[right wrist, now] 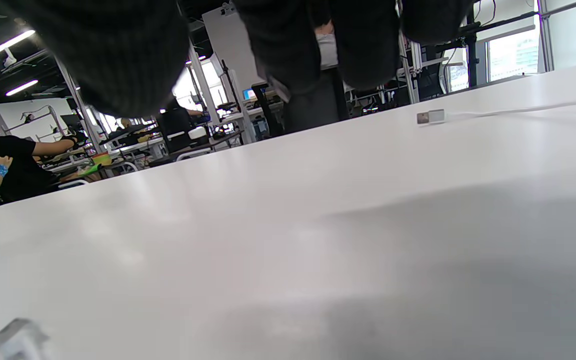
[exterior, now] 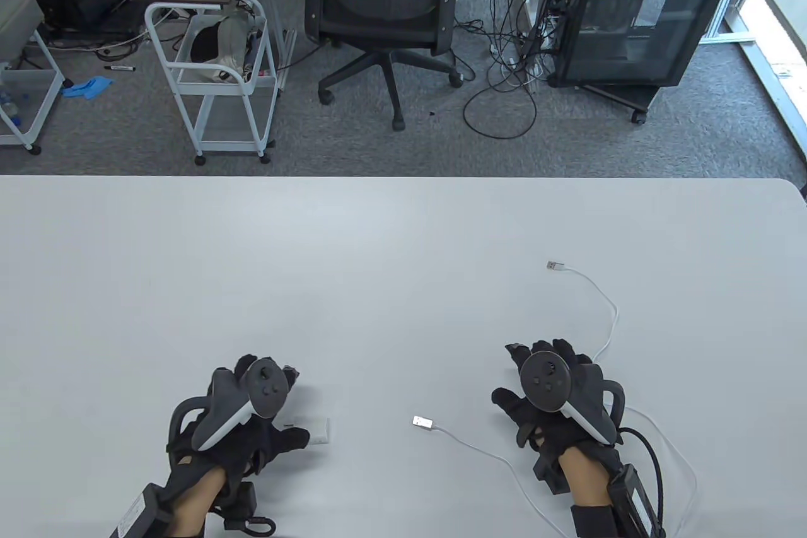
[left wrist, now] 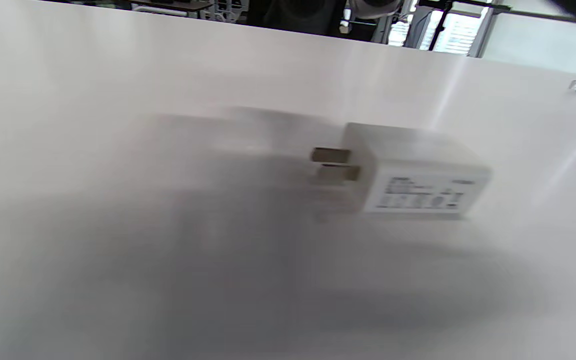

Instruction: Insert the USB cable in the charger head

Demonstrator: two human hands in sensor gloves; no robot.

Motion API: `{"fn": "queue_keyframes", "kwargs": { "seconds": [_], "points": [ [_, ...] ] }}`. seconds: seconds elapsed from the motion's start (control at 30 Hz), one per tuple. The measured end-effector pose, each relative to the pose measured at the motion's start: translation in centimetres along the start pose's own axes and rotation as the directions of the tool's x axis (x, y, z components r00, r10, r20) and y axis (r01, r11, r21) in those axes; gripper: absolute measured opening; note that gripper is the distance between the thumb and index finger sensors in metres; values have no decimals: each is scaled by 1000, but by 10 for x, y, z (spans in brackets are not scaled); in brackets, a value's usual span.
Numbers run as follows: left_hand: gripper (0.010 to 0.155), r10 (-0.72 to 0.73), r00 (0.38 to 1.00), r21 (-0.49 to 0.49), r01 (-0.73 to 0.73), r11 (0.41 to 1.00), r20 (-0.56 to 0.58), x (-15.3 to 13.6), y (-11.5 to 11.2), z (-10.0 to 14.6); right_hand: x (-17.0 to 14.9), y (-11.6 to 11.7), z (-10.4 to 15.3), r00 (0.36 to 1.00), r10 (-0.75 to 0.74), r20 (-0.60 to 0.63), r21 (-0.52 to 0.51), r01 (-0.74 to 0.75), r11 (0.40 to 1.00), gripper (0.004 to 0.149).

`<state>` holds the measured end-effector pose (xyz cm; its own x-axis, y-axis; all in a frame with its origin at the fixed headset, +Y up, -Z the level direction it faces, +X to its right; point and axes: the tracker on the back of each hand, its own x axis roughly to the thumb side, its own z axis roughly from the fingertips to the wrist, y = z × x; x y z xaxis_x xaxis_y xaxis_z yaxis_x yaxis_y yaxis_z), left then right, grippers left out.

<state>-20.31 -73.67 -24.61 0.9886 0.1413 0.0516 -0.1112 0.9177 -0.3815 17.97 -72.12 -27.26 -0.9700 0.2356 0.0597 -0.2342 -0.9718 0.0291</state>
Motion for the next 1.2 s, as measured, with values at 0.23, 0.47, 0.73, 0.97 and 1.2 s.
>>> {"fn": "queue_keyframes", "kwargs": {
  "seconds": [0.23, 0.47, 0.73, 0.97, 1.2],
  "points": [
    [104, -125, 991, 25, 123, 992, 55, 28, -13, -3, 2, 2, 0, 1000, -3, 7, 10, 3, 1000, 83],
    [98, -263, 963, -137, 254, 958, -53, 26, -41, -25, 3, 2, 0, 1000, -12, 9, 17, 11, 1000, 83],
    [79, -284, 956, -64, 280, 958, -75, 32, -45, -23, 5, 4, 0, 1000, -13, 20, 26, 12, 1000, 83],
    [75, -227, 973, 8, 227, 974, -35, 30, -28, -17, 6, 6, 0, 1000, -3, 23, 35, 2, 999, 83],
    [76, -86, 995, 129, 79, 989, 53, 26, 0, 2, 6, 6, -1, 1000, -8, 19, 38, 7, 999, 83]
  ]
}}
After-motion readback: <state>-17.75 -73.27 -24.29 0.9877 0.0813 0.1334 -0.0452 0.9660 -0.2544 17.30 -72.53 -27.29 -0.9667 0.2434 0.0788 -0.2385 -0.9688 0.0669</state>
